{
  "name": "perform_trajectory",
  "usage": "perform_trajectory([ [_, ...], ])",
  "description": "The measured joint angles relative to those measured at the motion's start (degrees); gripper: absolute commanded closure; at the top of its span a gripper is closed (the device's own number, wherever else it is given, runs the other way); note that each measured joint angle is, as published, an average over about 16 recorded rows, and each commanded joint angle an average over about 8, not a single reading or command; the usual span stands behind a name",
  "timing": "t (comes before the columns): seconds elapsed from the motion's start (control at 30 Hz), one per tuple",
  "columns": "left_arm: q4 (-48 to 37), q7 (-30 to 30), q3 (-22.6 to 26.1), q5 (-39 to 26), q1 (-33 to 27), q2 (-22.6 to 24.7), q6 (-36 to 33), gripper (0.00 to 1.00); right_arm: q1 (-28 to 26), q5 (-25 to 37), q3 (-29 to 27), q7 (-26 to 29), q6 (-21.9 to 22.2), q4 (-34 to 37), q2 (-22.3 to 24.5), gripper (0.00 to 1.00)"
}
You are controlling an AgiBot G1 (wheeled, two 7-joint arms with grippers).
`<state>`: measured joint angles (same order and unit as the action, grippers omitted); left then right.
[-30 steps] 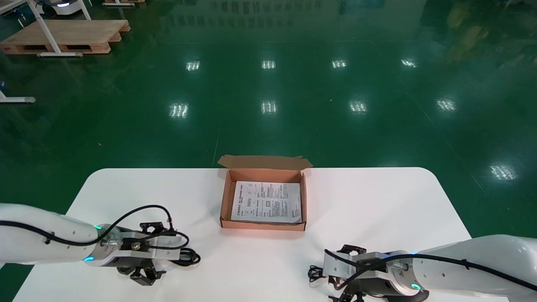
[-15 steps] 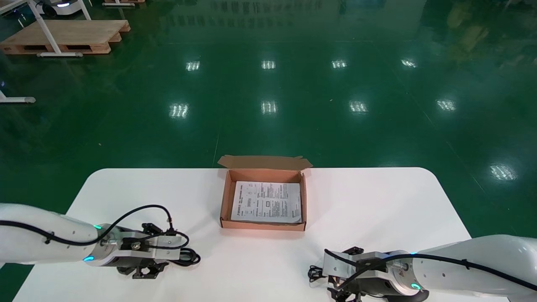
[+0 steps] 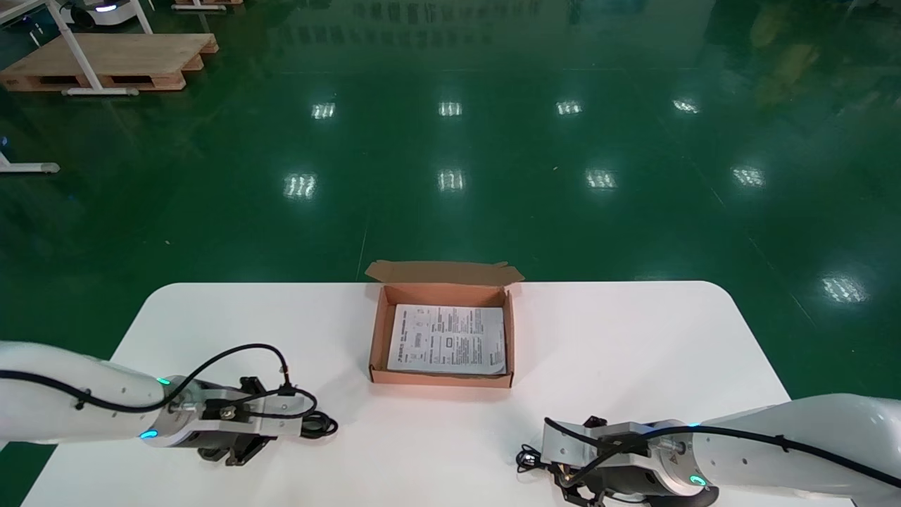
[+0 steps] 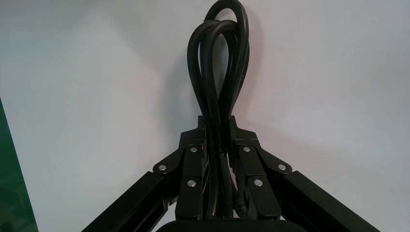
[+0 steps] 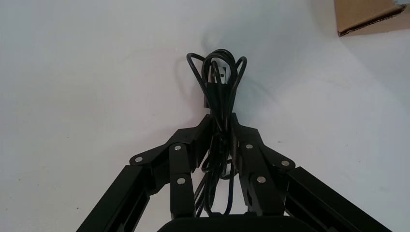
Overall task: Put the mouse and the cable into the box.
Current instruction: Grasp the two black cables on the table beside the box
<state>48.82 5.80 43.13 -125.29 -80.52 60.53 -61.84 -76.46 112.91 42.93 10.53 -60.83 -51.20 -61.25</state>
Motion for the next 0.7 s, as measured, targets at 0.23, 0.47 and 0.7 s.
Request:
perform_trajectory([
  [0.23,0.0,0.0,0.0,0.0,0.0,0.0,0.0,1.00,0.0,0.0,0.0,0.0,0.0,0.0,0.0,1.00],
  [0.47,0.0,0.0,0.0,0.0,0.0,0.0,0.0,1.00,0.0,0.0,0.0,0.0,0.0,0.0,0.0,1.00],
  [0.7,0.0,0.3,-0.4,0.3,-0.7,-0.1,0.1,1.00,-0.7,-0.9,-1.0,1.0,0.3,0.5,0.7,1.00],
])
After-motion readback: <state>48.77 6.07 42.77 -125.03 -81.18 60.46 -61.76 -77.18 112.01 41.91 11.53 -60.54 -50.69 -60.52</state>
